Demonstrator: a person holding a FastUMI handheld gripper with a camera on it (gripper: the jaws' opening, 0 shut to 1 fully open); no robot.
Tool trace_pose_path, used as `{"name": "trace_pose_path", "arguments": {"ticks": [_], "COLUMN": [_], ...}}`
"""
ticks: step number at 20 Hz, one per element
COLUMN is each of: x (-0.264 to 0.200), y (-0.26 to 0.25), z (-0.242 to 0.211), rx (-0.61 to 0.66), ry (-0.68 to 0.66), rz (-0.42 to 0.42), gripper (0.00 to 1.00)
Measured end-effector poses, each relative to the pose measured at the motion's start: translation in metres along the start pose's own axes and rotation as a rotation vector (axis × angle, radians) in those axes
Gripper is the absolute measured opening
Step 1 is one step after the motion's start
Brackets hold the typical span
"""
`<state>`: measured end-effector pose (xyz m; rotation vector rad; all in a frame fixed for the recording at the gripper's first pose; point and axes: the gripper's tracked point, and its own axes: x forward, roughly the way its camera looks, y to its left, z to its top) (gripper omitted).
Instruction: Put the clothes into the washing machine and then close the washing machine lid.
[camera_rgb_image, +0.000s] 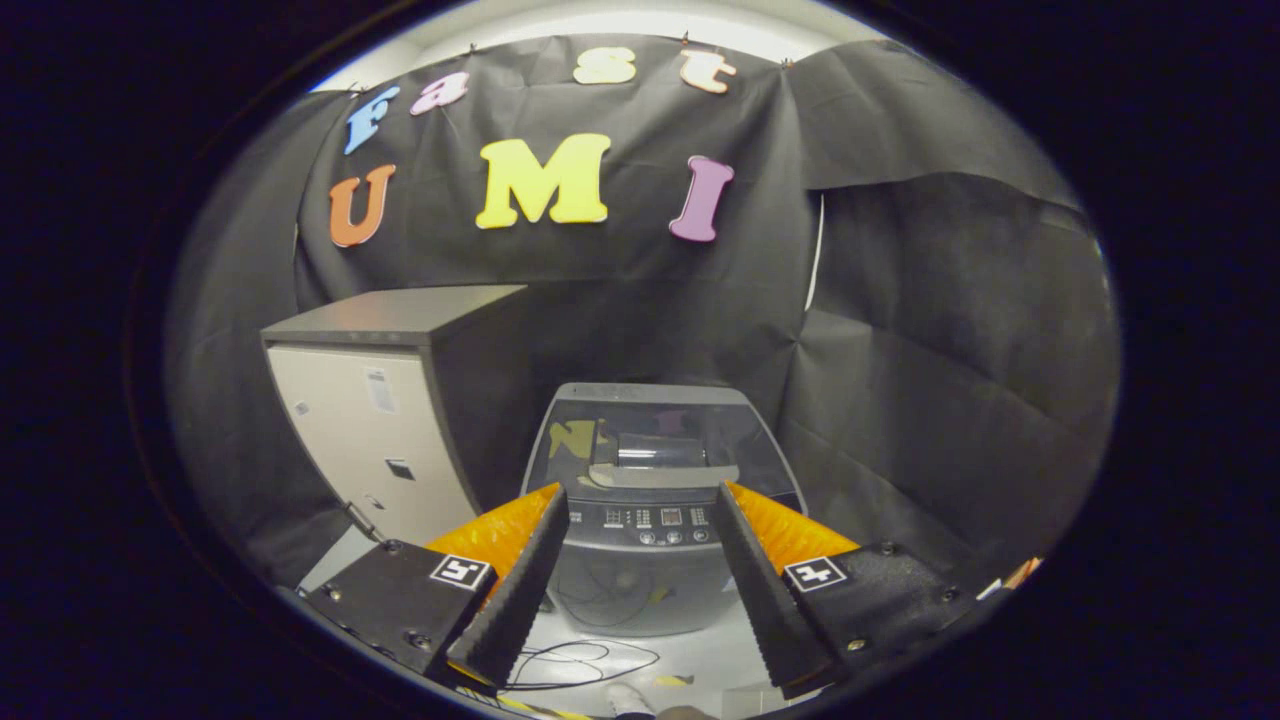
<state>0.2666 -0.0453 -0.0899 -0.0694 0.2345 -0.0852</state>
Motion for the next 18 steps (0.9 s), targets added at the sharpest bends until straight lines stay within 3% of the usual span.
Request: {"name": "trace_pose_path", "arguments": {"ticks": [10,18], "x": [-0.158,-0.193], "y": [0.018,-0.01], "z": [0.011,0.006], "rx": [-0.009,0.045], "ry": [-0.116,-0.149], "rz": [0.035,0.005], "gripper": [0.92,0.92]}}
